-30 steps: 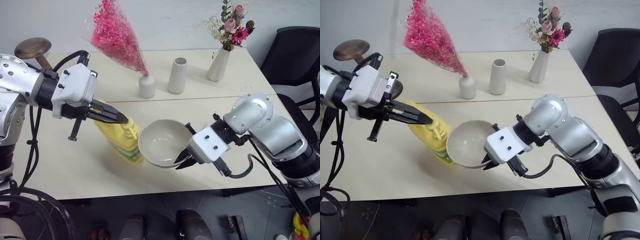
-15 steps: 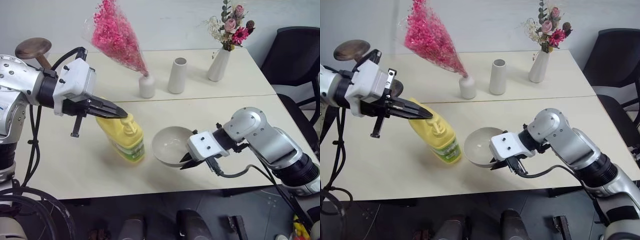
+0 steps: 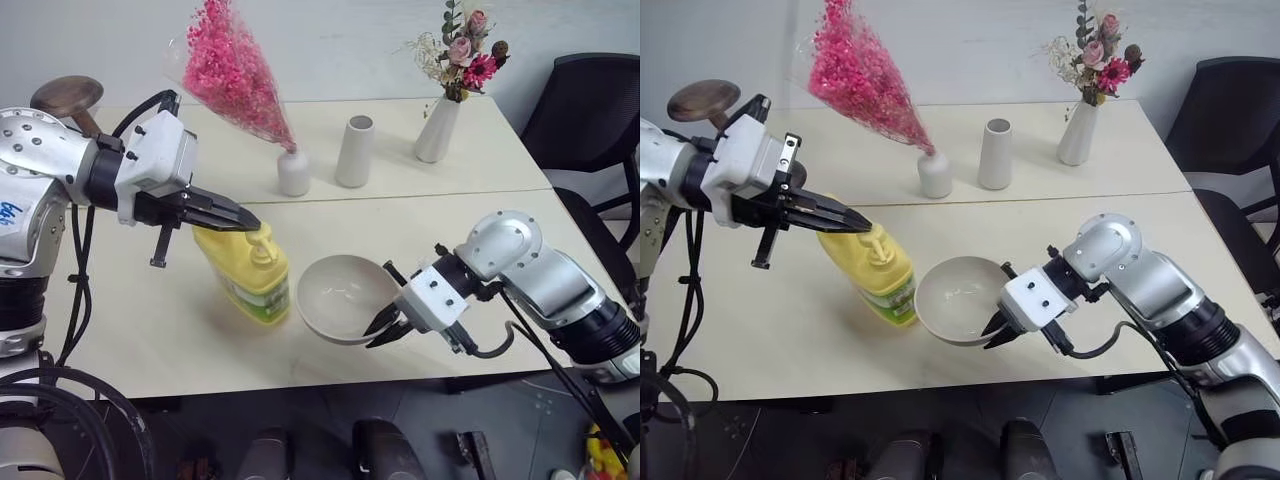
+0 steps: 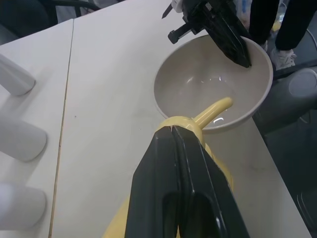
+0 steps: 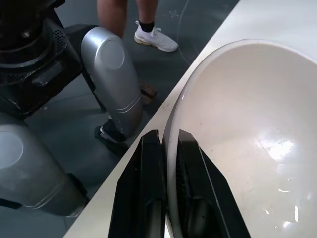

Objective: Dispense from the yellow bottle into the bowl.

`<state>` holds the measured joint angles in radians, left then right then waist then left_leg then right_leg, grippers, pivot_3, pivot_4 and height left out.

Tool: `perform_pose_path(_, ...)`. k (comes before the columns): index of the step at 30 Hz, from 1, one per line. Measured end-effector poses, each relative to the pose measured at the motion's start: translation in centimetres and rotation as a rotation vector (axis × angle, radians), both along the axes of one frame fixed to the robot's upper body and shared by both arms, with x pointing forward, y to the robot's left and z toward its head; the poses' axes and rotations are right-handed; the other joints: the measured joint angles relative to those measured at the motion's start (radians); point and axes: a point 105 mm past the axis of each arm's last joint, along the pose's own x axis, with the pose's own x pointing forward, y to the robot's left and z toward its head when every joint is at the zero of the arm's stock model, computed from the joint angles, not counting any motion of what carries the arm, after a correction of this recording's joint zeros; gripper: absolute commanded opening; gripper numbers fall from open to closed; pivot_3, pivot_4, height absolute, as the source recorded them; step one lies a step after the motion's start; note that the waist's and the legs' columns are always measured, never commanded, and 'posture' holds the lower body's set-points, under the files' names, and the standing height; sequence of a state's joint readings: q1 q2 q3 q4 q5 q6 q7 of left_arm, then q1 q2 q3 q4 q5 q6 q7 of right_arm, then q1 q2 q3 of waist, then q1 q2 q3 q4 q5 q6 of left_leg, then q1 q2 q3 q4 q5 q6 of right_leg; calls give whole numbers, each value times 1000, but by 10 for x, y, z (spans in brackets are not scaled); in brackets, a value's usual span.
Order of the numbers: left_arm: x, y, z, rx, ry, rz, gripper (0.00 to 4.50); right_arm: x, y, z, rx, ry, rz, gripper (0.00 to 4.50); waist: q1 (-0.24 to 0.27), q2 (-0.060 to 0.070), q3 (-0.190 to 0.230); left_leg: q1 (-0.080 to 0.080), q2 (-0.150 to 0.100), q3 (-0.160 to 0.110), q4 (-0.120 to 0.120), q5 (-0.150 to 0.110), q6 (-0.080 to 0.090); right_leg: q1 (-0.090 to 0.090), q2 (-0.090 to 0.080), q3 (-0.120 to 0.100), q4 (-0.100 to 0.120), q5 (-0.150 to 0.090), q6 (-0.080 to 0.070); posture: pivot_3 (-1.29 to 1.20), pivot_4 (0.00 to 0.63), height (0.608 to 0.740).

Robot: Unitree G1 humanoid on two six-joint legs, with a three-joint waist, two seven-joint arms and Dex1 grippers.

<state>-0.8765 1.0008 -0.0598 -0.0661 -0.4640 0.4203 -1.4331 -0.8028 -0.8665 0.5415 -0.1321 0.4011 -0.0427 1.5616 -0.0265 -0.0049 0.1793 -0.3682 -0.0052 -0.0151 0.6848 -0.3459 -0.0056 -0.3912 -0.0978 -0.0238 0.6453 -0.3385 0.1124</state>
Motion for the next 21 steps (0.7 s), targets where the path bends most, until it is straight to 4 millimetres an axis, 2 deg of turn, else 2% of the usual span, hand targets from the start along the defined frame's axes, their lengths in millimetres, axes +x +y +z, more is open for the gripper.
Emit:
perform_pose_path(6, 1, -1, 1, 11, -18, -7, 36, 12, -2, 3, 15, 0, 29, 0, 1, 0, 0, 0, 0, -1, 0, 0, 0, 0, -1, 0, 0, 0, 0, 0, 150, 740)
perform_pose_path(21, 0, -1, 1, 20, -20, -11, 36, 17, -3, 1, 220, -34, 128, 0, 2, 0, 0, 0, 0, -1, 1, 1, -1, 1, -2, -1, -1, 0, 0, 0, 150, 740)
